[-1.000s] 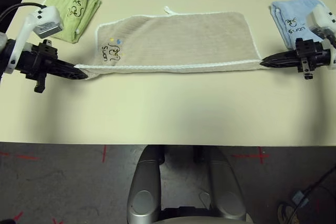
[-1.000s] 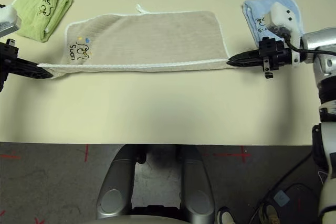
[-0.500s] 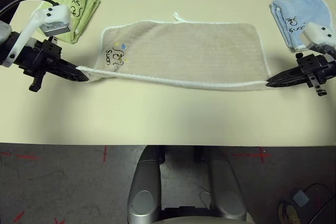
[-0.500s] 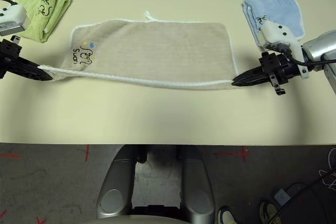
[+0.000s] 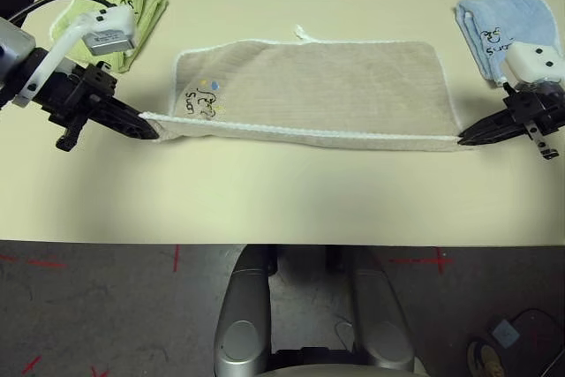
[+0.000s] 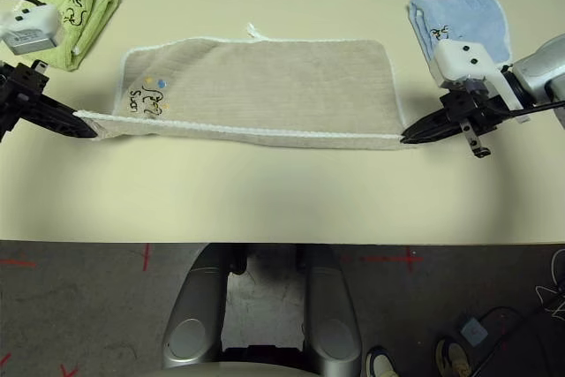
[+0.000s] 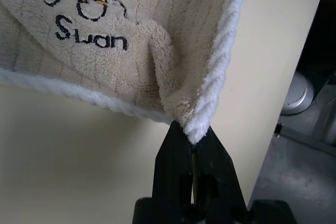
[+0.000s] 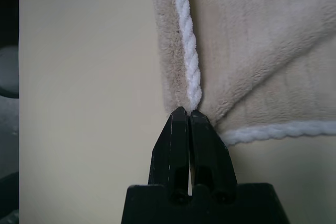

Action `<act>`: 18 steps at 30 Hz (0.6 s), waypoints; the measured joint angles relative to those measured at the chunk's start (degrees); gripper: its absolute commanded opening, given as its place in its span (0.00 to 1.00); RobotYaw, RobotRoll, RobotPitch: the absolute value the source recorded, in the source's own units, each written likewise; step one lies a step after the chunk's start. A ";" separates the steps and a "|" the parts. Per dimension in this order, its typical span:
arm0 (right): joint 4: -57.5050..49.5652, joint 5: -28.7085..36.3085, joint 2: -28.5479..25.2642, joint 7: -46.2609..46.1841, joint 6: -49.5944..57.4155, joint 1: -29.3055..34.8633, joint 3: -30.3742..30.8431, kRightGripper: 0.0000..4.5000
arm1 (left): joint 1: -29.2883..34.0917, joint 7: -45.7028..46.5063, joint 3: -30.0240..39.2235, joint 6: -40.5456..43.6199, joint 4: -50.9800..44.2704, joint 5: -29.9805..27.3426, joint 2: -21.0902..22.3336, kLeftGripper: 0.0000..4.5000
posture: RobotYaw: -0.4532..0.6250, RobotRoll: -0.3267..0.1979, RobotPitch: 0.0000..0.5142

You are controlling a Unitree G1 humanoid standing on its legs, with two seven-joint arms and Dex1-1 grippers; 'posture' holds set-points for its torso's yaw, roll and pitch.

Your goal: Fold the towel and set it aside.

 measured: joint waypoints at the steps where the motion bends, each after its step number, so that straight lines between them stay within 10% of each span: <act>1: 2.78 -0.03 1.69 -0.03 0.08 -0.95 -1.92 0.00 | -0.45 0.01 0.11 -1.21 2.23 1.09 -1.02 0.00 | 0.50 0.62 0.78; 18: 21.95 -16.07 12.72 -5.12 -8.43 -5.48 -19.33 0.00 | -4.12 2.32 18.97 -23.76 41.55 23.04 -21.39 0.00 | 0.50 0.62 0.79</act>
